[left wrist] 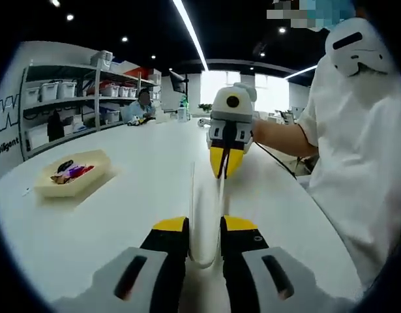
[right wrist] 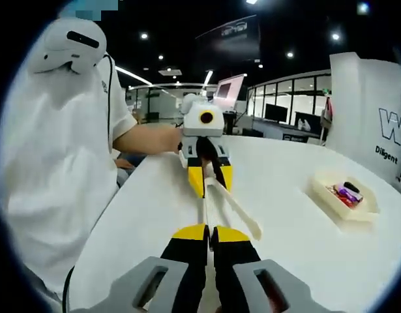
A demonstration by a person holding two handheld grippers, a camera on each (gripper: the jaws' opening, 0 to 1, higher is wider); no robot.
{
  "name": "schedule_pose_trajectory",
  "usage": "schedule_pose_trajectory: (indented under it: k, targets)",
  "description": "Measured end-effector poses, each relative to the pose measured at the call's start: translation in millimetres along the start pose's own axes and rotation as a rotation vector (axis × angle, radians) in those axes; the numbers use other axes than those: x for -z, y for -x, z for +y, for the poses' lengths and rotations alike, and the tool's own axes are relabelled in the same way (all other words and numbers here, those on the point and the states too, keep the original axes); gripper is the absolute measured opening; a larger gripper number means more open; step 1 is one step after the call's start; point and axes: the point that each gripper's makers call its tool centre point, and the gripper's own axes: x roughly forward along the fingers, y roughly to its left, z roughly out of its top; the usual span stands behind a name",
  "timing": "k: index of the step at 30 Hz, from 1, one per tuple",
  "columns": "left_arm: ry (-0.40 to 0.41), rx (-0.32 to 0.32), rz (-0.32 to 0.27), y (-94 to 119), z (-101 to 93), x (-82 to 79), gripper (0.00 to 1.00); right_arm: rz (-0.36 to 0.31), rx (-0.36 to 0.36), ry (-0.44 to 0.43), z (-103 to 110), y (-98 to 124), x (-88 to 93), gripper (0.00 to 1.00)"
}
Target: Place the target food into the container with the food tongs after gripping and lifting it, then release it inside without dropping or visibly crushing the food.
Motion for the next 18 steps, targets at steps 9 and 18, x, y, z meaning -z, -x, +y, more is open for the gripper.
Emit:
schedule_pose_trajectory:
  k: [9, 18]
  targets:
    - [-0.005, -0.008, 0.020, -3.4, -0.2, 1.9, 0.19, 0.005, 0.004, 0.002, -0.2, 0.2, 3.9, 0.00]
    - [-0.016, -0.013, 0.039, -7.1, 1.6, 3.5, 0.19, 0.015, 0.009, 0.003, -1.8, 0.7, 8.2, 0.00]
